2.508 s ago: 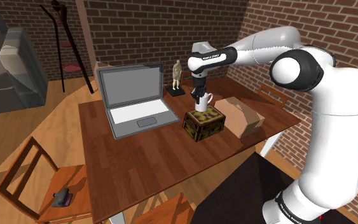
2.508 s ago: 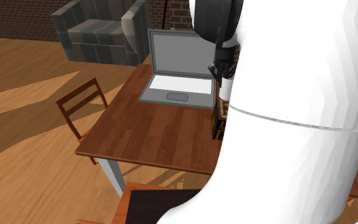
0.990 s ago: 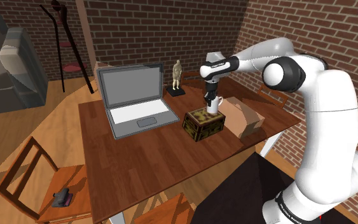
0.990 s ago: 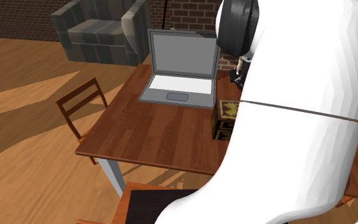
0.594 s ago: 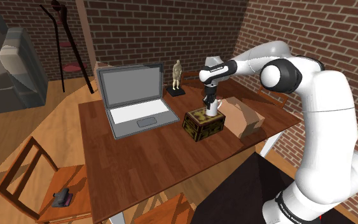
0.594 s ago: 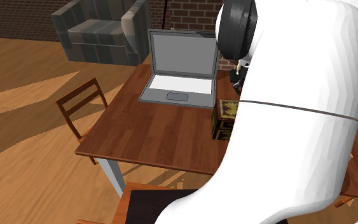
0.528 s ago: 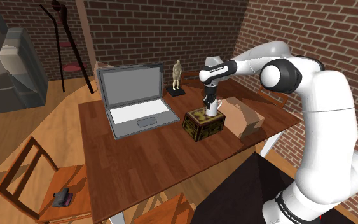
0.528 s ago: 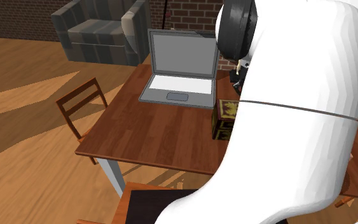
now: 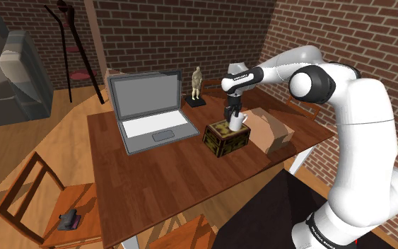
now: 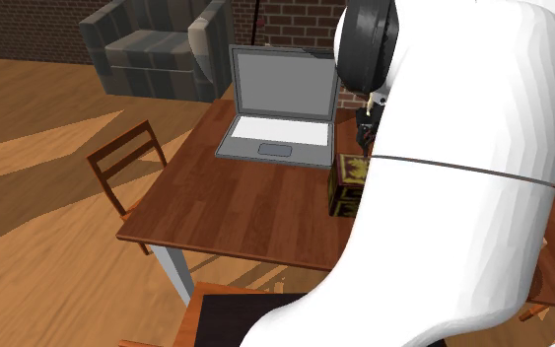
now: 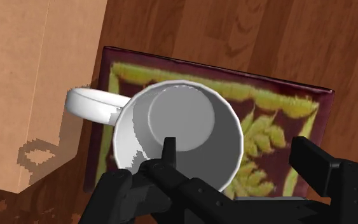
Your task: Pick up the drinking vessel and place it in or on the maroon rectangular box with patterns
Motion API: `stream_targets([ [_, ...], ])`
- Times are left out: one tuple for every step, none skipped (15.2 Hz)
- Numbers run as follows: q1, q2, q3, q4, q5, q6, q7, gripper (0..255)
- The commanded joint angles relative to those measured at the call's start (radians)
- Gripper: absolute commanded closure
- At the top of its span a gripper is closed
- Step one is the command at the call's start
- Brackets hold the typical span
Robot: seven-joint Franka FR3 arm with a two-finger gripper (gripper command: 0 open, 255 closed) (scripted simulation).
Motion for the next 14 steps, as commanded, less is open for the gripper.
stream_targets([
  [0.0,0.0,0.0,0.0,0.0,0.0,0.0,0],
  [0.0,0.0,0.0,0.0,0.0,0.0,0.0,0],
  [0.001,-0.011,0.001,0.017,0.001,-0.028,-0.001,0],
  [0.003,-0.021,0.001,0.035,0.002,-0.056,-0.002,0],
  [0.004,-0.029,0.002,0.056,0.003,-0.085,-0.002,0],
  [0.005,-0.035,0.003,0.073,0.004,-0.109,-0.003,0],
  [0.005,-0.035,0.003,0.073,0.004,-0.108,-0.003,0],
  [0.005,-0.035,0.003,0.073,0.004,-0.109,-0.003,0],
  [0.005,-0.035,0.003,0.073,0.004,-0.109,-0.003,0],
  [0.005,-0.035,0.003,0.073,0.004,-0.109,-0.003,0],
  [0.005,-0.035,0.003,0.073,0.004,-0.109,-0.003,0],
  [0.005,-0.035,0.003,0.073,0.004,-0.109,-0.003,0],
  [0.005,-0.035,0.003,0.073,0.004,-0.109,-0.003,0],
  [0.005,-0.035,0.003,0.073,0.004,-0.108,-0.003,0],
])
